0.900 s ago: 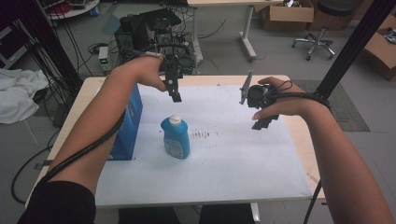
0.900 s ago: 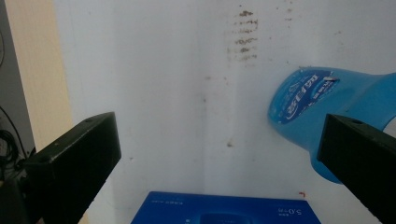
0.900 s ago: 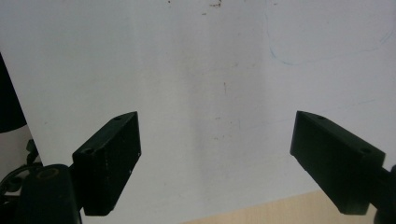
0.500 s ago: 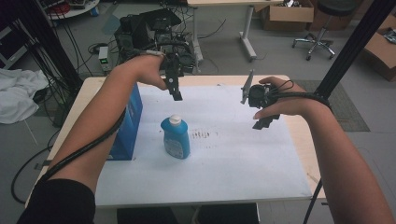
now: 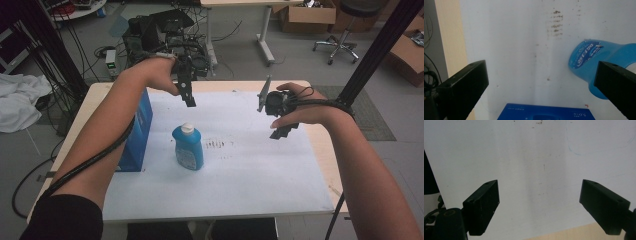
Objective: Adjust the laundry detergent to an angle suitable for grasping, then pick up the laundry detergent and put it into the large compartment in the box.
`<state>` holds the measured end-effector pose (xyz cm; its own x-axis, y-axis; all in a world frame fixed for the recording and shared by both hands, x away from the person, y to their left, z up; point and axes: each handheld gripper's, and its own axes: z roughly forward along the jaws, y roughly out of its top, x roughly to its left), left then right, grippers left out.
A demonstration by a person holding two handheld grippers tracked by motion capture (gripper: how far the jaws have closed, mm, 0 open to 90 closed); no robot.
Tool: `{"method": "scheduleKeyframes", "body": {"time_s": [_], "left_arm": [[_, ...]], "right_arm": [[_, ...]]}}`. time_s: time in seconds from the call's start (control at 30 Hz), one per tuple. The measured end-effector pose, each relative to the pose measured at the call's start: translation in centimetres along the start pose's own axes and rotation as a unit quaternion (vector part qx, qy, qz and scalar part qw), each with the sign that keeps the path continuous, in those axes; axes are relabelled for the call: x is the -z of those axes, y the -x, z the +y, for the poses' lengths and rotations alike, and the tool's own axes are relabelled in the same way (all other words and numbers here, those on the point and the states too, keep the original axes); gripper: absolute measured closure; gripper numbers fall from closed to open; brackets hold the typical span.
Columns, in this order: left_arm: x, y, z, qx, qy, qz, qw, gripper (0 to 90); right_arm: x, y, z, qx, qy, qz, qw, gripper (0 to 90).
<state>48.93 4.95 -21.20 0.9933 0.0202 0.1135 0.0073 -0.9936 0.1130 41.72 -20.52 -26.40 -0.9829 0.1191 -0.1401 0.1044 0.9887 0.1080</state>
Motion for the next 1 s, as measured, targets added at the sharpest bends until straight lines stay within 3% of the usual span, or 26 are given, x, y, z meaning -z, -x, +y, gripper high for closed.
{"method": "scheduleKeyframes", "body": {"time_s": [0.27,0.9,1.0], "left_arm": [[-0.1,-0.4,-0.2,0.004,-0.001,0.001,1.0000,0.1],[0.1,-1.1,-0.3,-0.015,0.001,0.003,0.9999,0.1],[0.3,-0.8,-0.5,-0.026,0.002,0.003,0.9997,0.1]], "right_arm": [[0.0,0.0,0.2,-0.002,-0.004,0.002,1.0000,16.3],[-0.4,0.5,-0.3,-0.011,0.004,0.001,0.9999,16.3],[-0.4,0.5,-0.2,-0.011,0.007,0.000,0.9999,16.3]]}}
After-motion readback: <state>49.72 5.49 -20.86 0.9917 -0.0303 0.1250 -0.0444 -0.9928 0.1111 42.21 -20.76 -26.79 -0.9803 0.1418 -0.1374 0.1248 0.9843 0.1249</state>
